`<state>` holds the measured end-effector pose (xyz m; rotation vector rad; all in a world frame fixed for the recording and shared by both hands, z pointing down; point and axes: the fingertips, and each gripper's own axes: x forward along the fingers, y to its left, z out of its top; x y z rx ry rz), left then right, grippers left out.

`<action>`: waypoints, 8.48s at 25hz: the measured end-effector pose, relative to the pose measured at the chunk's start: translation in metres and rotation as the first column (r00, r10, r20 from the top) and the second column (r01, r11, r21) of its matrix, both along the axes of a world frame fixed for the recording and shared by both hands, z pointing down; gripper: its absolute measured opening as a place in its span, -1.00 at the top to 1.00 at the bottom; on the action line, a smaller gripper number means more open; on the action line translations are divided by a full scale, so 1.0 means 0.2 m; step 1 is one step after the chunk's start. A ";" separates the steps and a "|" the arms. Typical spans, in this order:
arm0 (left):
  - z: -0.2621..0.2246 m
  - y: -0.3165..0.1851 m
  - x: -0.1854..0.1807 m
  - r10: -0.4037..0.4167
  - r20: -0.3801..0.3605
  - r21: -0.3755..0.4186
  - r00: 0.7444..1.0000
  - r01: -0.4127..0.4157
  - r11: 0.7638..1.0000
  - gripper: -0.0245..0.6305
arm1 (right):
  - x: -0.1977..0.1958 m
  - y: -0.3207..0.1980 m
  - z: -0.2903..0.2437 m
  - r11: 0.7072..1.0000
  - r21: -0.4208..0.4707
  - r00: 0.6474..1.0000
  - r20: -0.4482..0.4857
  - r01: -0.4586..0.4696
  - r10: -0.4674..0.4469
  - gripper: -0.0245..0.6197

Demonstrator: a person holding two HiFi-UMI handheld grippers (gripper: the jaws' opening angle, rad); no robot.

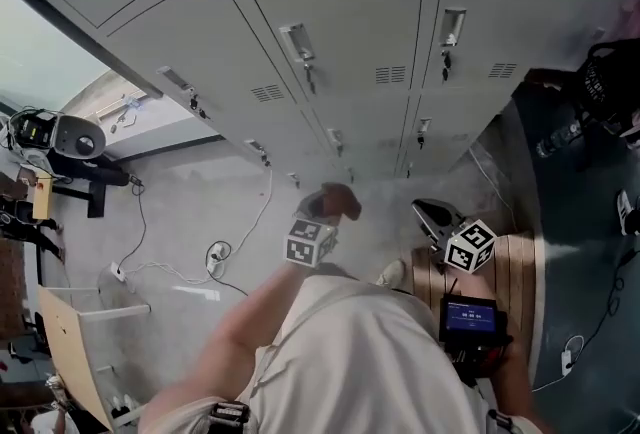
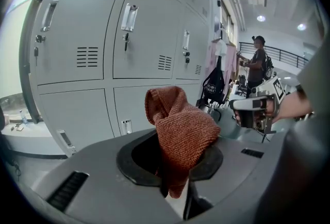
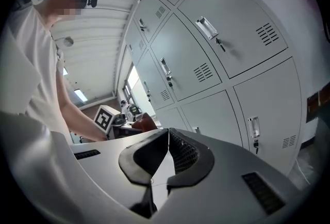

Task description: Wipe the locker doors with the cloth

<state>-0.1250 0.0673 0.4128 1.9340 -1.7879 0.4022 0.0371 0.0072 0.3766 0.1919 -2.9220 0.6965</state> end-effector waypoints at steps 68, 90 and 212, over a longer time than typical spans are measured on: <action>0.40 -1.10 -0.22 -0.121 0.103 -0.178 0.987 0.138 0.974 0.72 | 0.07 -0.14 0.41 0.983 -0.096 0.982 -0.126 -0.156 0.143 0.87; 0.67 -0.73 -0.72 -0.421 0.026 -0.240 0.907 0.414 0.878 0.72 | -0.12 -0.07 0.48 0.984 -0.123 0.986 -0.128 -0.127 0.111 0.87; 1.63 -1.17 -0.05 0.058 0.158 -0.194 0.986 -0.027 0.981 0.72 | 0.09 0.06 1.15 0.867 -0.400 0.951 -0.047 -0.298 0.305 0.87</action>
